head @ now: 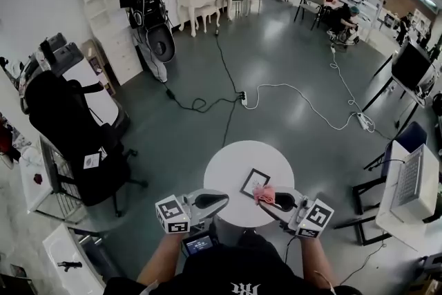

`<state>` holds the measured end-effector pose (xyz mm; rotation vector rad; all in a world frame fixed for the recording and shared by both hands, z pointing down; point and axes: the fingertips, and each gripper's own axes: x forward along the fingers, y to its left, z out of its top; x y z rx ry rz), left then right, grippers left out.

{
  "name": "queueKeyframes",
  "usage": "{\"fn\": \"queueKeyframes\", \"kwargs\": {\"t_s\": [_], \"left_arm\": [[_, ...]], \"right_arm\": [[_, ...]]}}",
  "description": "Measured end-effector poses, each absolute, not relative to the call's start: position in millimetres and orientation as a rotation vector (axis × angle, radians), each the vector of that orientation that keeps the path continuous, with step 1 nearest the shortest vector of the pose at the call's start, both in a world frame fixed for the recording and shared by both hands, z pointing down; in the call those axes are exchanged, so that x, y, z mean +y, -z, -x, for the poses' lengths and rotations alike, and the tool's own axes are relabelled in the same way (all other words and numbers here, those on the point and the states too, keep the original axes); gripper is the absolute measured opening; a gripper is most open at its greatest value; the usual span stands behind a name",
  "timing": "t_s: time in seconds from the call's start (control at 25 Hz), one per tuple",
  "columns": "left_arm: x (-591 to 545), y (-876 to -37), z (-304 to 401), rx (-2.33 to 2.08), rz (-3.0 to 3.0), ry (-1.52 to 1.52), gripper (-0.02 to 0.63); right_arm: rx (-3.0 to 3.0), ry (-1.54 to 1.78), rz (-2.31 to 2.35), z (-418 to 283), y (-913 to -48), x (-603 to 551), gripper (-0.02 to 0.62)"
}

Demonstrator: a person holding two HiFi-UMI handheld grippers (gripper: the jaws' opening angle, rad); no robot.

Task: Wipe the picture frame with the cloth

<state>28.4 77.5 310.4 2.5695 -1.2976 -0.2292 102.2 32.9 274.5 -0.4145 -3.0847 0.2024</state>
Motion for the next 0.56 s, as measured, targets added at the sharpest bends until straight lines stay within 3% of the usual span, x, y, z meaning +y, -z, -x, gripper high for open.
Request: {"fn": "queueKeyframes", "kwargs": {"t_s": [0.24, 0.56], "left_arm": [[124.5, -342.3, -23.7, -1.395, -2.438, 0.18, 0.003], [163.9, -303.8, -48.5, -1.486, -2.51, 0.134, 0.003]], "right_arm": [[-3.032, -0.489, 0.276, -103.8, -307.1, 68.2, 0.081], [-3.033, -0.389, 0.371, -136.6, -299.1, 116.6, 0.081]]}}
